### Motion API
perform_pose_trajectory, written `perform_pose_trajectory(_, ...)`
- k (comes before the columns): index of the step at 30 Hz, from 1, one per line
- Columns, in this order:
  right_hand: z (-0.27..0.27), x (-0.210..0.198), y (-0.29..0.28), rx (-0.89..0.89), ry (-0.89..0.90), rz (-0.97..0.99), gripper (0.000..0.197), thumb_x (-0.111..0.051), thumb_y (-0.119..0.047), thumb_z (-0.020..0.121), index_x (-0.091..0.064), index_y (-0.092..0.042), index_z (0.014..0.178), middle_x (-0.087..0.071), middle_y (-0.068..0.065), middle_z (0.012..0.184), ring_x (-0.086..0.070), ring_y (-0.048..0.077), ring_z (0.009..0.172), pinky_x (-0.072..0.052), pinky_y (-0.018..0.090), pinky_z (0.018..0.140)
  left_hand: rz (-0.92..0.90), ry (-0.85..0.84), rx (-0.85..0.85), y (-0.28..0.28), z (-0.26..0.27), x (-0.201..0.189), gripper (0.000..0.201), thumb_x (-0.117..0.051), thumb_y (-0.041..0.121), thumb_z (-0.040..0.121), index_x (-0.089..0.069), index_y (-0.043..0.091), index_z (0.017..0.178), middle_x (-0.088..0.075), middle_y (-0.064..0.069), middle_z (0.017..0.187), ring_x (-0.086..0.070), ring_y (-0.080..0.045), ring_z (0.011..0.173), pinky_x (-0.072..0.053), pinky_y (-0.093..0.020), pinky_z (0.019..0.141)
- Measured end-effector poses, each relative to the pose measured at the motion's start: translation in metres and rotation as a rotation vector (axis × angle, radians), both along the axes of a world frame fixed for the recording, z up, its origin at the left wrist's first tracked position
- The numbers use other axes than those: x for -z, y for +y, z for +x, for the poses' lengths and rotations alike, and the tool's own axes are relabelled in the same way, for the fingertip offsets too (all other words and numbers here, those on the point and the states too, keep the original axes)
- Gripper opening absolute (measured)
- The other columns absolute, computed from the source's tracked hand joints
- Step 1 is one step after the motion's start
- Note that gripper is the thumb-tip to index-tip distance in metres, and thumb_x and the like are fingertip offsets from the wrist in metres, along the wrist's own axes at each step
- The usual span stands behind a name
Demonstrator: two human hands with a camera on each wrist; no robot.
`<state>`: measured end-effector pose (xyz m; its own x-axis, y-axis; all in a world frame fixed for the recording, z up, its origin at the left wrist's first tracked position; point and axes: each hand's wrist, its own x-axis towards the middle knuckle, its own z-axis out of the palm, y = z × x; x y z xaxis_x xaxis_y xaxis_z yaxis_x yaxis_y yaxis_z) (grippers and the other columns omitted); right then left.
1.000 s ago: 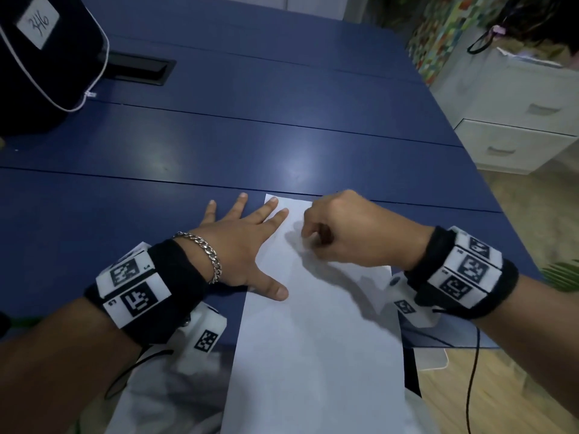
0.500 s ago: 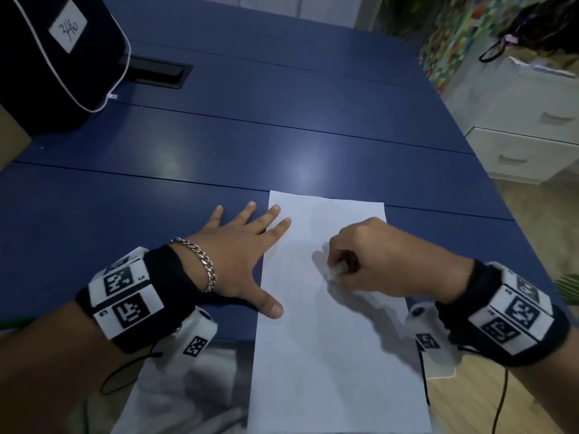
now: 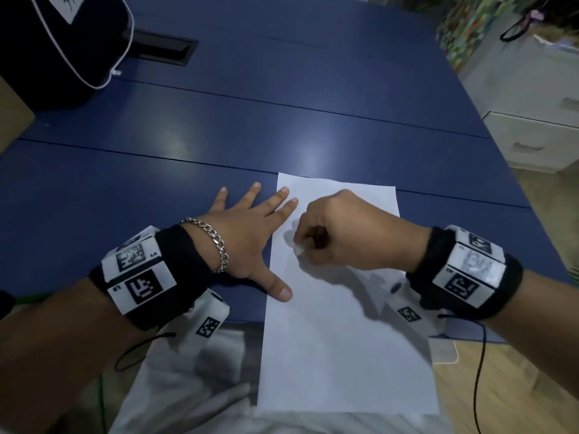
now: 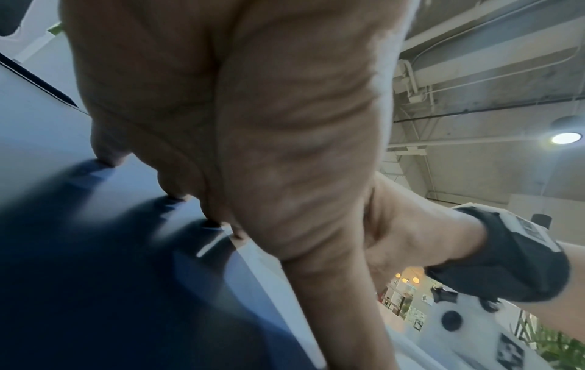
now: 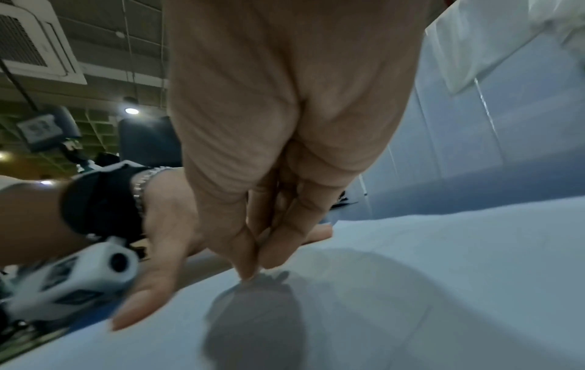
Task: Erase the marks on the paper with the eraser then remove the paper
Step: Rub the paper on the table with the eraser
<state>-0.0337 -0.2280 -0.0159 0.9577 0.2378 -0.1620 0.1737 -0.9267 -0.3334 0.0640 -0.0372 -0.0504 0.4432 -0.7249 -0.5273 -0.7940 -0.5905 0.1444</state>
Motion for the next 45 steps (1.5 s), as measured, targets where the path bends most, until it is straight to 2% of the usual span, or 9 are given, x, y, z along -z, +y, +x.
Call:
perform_pose_trajectory(8, 0.011, 0.000, -0.006, 0.076, -0.103, -0.036, 0.006, -0.073, -0.022, 0.086, -0.077, -0.018, 0.085, -0.069, -0.009, 0.078, -0.057, 0.009, 0.065, -0.048, 0.027, 0.066, 0.009, -0.010, 0.009, -0.001, -0.001, 0.000, 0.155, -0.056, 0.105, 0.044, 0.031, 0.040, 0.155, 0.037, 0.020, 0.162, 0.031, -0.027, 0.153, 0.003, -0.074, 0.119)
perform_pose_trajectory(13, 0.001, -0.005, 0.004, -0.078, 0.063, -0.055, 0.011, -0.074, -0.030, 0.081, -0.074, -0.019, 0.079, -0.070, -0.005, 0.076, -0.061, 0.013, 0.068, -0.049, 0.026, 0.065, -0.006, -0.008, 0.009, 0.000, 0.000, 0.002, 0.156, -0.056, 0.106, 0.043, 0.032, 0.041, 0.154, 0.038, 0.020, 0.162, 0.031, -0.027, 0.153, 0.003, -0.074, 0.119)
perform_pose_trajectory(18, 0.016, -0.001, -0.010, 0.049, -0.102, -0.076, 0.007, -0.073, -0.023, 0.086, -0.076, -0.017, 0.086, -0.068, -0.008, 0.079, -0.061, 0.016, 0.070, -0.044, 0.025, 0.065, 0.002, -0.016, 0.009, -0.001, -0.001, 0.002, 0.156, -0.054, 0.107, 0.043, 0.031, 0.039, 0.155, 0.037, 0.020, 0.162, 0.031, -0.028, 0.153, 0.003, -0.074, 0.118)
perform_pose_trajectory(22, -0.003, -0.003, 0.005, -0.111, 0.065, -0.074, 0.007, -0.073, -0.027, 0.080, -0.072, -0.019, 0.080, -0.068, -0.005, 0.077, -0.060, 0.013, 0.069, -0.049, 0.028, 0.065, 0.010, -0.012, 0.012, -0.002, 0.000, 0.002, 0.156, -0.055, 0.106, 0.045, 0.033, 0.039, 0.154, 0.039, 0.018, 0.162, 0.031, -0.030, 0.153, 0.003, -0.076, 0.117)
perform_pose_trajectory(28, 0.012, -0.001, -0.020, 0.054, -0.080, -0.077, 0.004, -0.074, -0.021, 0.085, -0.075, -0.018, 0.086, -0.069, -0.008, 0.082, -0.062, 0.014, 0.070, -0.050, 0.024, 0.068, 0.017, -0.010, 0.003, -0.004, -0.001, 0.002, 0.155, -0.056, 0.106, 0.044, 0.034, 0.041, 0.153, 0.039, 0.015, 0.162, 0.031, -0.032, 0.153, 0.004, -0.076, 0.117)
perform_pose_trajectory(33, -0.005, -0.007, -0.011, -0.042, 0.119, -0.052, 0.006, -0.078, -0.028, 0.079, -0.075, -0.024, 0.083, -0.071, -0.010, 0.080, -0.064, 0.007, 0.073, -0.053, 0.025, 0.067, 0.018, 0.005, 0.004, -0.005, 0.000, 0.002, 0.149, -0.058, 0.104, 0.046, 0.033, 0.049, 0.151, 0.041, 0.013, 0.162, 0.032, -0.034, 0.152, 0.006, -0.077, 0.116)
perform_pose_trajectory(39, 0.005, -0.002, -0.020, 0.063, -0.064, -0.088, 0.005, -0.074, -0.022, 0.084, -0.075, -0.019, 0.088, -0.068, -0.009, 0.081, -0.062, 0.015, 0.073, -0.054, 0.034, 0.072, 0.018, 0.002, -0.001, -0.004, 0.000, 0.003, 0.150, -0.057, 0.105, 0.044, 0.032, 0.049, 0.151, 0.040, 0.015, 0.162, 0.032, -0.032, 0.152, 0.006, -0.076, 0.116)
perform_pose_trajectory(43, -0.012, -0.007, -0.010, -0.041, 0.119, -0.071, 0.006, -0.075, -0.025, 0.081, -0.075, -0.023, 0.086, -0.070, -0.010, 0.083, -0.063, 0.008, 0.075, -0.052, 0.026, 0.069, 0.024, 0.007, -0.003, -0.005, -0.001, 0.001, 0.150, -0.059, 0.104, 0.046, 0.032, 0.049, 0.152, 0.041, 0.015, 0.161, 0.033, -0.033, 0.152, 0.006, -0.077, 0.116)
perform_pose_trajectory(45, -0.007, -0.006, -0.016, 0.002, 0.069, -0.056, 0.002, -0.074, -0.024, 0.082, -0.074, -0.023, 0.084, -0.068, -0.010, 0.081, -0.060, 0.007, 0.072, -0.050, 0.026, 0.068, 0.024, 0.009, -0.002, -0.006, -0.001, 0.001, 0.150, -0.059, 0.104, 0.045, 0.032, 0.049, 0.151, 0.041, 0.015, 0.161, 0.033, -0.033, 0.152, 0.006, -0.077, 0.116)
